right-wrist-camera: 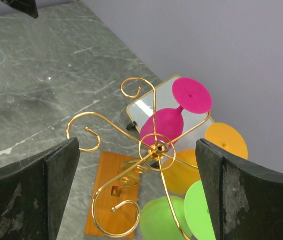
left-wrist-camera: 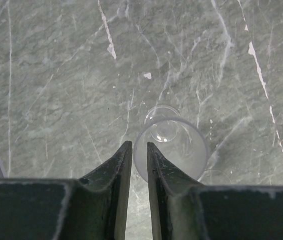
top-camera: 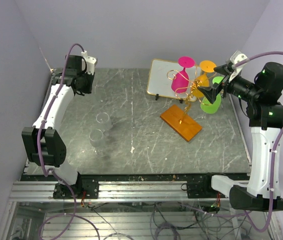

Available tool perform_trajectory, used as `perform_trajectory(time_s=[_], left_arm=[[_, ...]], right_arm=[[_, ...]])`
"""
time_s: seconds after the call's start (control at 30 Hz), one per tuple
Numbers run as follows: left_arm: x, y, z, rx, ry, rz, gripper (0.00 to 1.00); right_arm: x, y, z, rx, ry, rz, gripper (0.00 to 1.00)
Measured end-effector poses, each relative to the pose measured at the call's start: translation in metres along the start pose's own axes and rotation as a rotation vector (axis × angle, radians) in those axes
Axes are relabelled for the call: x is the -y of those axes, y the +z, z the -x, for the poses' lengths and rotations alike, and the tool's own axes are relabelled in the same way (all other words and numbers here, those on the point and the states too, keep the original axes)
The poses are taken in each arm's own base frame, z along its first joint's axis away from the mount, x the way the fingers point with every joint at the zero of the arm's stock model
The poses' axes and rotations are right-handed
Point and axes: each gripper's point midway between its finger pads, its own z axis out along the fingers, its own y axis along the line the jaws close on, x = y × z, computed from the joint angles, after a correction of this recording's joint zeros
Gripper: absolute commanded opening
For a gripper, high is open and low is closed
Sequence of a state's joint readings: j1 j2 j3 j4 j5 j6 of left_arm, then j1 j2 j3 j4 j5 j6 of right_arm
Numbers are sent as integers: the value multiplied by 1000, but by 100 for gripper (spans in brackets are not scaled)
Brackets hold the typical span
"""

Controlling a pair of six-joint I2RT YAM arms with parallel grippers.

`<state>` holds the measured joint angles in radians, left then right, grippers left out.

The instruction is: Place the wine glass upside down on the wine glass rack

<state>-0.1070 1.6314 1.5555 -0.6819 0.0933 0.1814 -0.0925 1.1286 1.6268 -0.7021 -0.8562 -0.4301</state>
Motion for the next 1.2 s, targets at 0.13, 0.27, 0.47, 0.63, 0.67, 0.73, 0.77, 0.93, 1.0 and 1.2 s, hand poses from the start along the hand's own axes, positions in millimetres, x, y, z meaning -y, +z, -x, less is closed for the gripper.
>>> perform_trajectory(time_s=[0.13, 0.27, 0.47, 0.63, 0.67, 0.73, 0.77, 0.93, 1.0, 1.2], left_arm=[[-1, 2, 0, -4, 4, 4, 18], [-2, 2, 1, -7, 10, 6, 7], [-3, 0, 7, -3, 21, 6, 7], [-4, -10, 15, 28, 24, 13, 7], [-4, -14, 17, 40, 25, 16, 7], [-5, -27, 26, 82, 28, 26, 7], [-5, -35, 32, 110, 29, 32, 7], [-6, -84, 64, 268, 23, 62, 7], [-5, -103, 75, 320, 20, 66, 7], [7, -156, 114, 477, 11, 11, 7]], right_arm=[[0, 1, -1, -1, 3, 3, 100], [1, 1, -2, -4, 5, 2, 100], [12, 1, -9, -39, 28, -63, 100], [33, -8, -21, -104, 58, -207, 100], [38, -10, -23, -118, 63, -241, 100], [45, -17, -25, -139, 73, -304, 100], [48, -20, -26, -147, 75, -326, 100], [52, -30, -27, -170, 72, -390, 99], [52, -31, -26, -171, 80, -392, 98], [44, -26, -17, -152, 86, -326, 90]])
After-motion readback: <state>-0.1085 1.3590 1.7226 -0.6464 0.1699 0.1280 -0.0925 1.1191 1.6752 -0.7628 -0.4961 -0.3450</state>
